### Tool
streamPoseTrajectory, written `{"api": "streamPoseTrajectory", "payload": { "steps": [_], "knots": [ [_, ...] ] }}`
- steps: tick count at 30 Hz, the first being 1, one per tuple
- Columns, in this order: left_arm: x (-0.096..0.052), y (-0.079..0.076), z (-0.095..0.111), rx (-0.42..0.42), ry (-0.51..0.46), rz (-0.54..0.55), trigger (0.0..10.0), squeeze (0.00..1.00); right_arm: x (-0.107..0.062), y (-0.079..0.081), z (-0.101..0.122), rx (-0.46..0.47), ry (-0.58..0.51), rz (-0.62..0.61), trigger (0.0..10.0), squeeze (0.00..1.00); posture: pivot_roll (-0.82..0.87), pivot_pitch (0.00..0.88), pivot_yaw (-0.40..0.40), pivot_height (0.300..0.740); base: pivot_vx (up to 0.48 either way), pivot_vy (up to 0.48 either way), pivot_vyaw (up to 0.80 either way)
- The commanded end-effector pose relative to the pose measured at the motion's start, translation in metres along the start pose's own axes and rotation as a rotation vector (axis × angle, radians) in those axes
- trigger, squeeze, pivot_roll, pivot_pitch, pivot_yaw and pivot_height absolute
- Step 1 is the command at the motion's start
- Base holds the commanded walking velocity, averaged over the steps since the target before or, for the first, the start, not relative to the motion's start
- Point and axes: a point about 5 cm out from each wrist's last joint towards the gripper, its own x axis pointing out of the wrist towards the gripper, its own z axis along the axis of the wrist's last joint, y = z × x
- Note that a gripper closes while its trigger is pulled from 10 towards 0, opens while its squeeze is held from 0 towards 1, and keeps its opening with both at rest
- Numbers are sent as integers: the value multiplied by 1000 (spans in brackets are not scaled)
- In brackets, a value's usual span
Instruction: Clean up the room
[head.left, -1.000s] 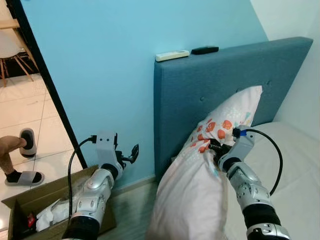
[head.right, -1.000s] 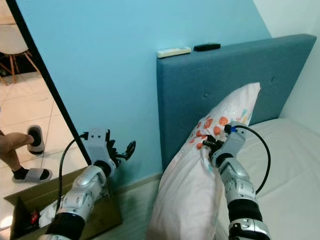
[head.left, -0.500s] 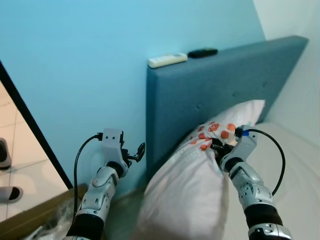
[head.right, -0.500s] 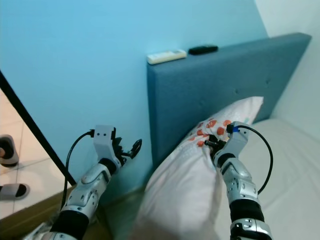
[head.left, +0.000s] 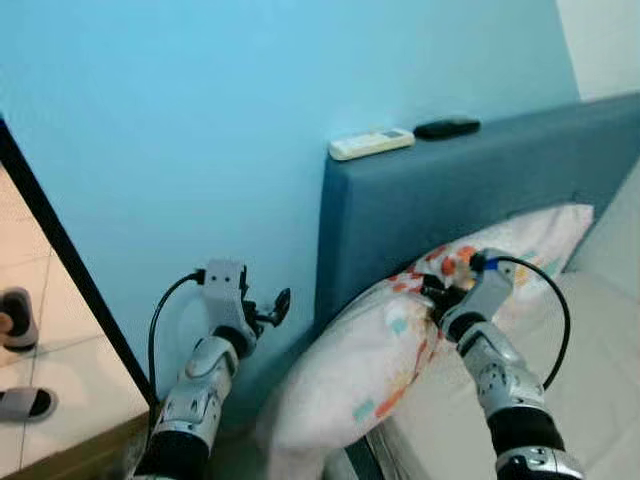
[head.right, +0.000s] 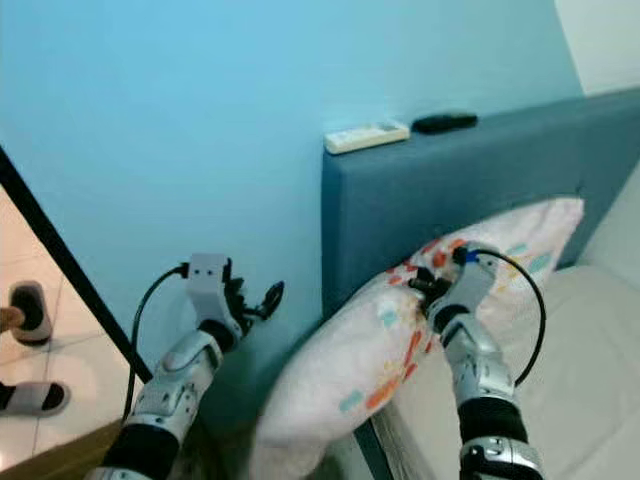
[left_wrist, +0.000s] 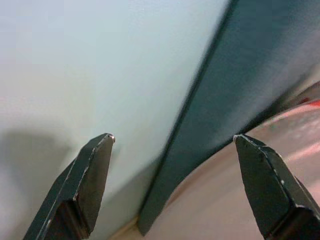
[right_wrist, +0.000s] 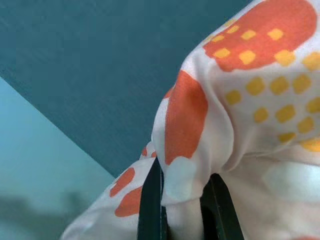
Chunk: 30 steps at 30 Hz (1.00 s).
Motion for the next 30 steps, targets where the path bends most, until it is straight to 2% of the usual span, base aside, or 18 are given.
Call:
{"api": "streamPoseTrajectory", "payload": {
  "steps": [1,6,13,22,30],
  "knots": [
    [-2,3,-4,10,15,13,10000,0,3,7,24,-8,-123,18,10000,0,-109,0,-48,740,307,0,0],
    [-3,3,-4,10,15,16,10000,0,3,2,28,-11,-142,-14,10000,0,-110,0,-48,740,295,0,0],
    [-2,-2,-3,-5,-4,-2,10000,0,2,-2,31,-12,-150,-35,10000,0,-111,0,-51,740,0,0,0],
    [-3,-3,-4,1,3,-8,10000,0,2,-2,31,-9,-155,-34,10000,0,-111,0,-51,740,0,-382,0],
    [-3,-2,-4,-4,-1,3,10000,0,4,-3,36,-11,-166,-38,10000,0,-102,0,-64,740,250,-398,0]
  ]
}}
